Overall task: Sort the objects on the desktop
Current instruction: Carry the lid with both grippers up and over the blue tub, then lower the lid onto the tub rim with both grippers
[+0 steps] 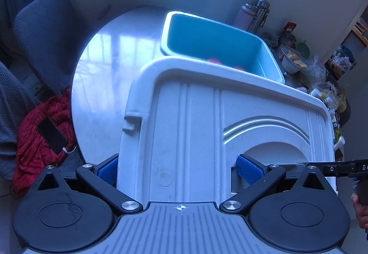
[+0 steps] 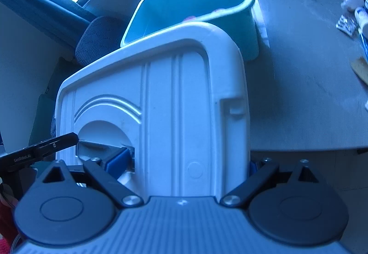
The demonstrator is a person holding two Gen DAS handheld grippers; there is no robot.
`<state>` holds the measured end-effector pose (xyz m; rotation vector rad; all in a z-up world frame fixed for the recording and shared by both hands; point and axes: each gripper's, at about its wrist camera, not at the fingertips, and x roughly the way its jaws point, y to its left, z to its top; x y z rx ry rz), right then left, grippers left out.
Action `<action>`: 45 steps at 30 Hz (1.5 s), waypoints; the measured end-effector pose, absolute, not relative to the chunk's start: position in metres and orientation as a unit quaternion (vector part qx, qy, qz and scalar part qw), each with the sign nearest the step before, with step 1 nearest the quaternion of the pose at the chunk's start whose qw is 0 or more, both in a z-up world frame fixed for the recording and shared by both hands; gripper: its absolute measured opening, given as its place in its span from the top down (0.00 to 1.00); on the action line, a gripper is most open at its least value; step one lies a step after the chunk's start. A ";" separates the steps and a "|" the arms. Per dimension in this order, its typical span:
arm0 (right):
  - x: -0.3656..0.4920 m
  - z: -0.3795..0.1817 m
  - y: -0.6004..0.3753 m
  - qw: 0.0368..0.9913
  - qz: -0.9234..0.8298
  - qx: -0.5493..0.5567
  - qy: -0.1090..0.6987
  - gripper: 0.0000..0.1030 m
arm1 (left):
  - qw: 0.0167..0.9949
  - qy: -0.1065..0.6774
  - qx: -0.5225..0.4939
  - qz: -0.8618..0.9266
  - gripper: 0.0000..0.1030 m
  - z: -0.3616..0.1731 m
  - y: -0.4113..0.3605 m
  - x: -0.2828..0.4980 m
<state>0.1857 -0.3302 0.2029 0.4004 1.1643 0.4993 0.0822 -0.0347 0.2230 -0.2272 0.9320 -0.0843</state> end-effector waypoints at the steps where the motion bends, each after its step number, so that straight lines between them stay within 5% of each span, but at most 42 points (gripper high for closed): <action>1: 0.193 0.205 -0.329 0.788 0.232 0.186 0.539 0.07 | 0.888 0.446 -0.108 -0.042 0.00 0.225 -0.034 0.090; 19: 0.278 0.225 -0.343 0.802 0.213 0.199 0.522 0.07 | 0.893 0.436 -0.091 -0.069 0.00 0.260 -0.038 0.226; 45: 0.460 0.199 -0.341 0.784 0.222 0.181 0.551 0.06 | 0.881 0.455 -0.122 -0.033 0.00 0.229 -0.039 0.413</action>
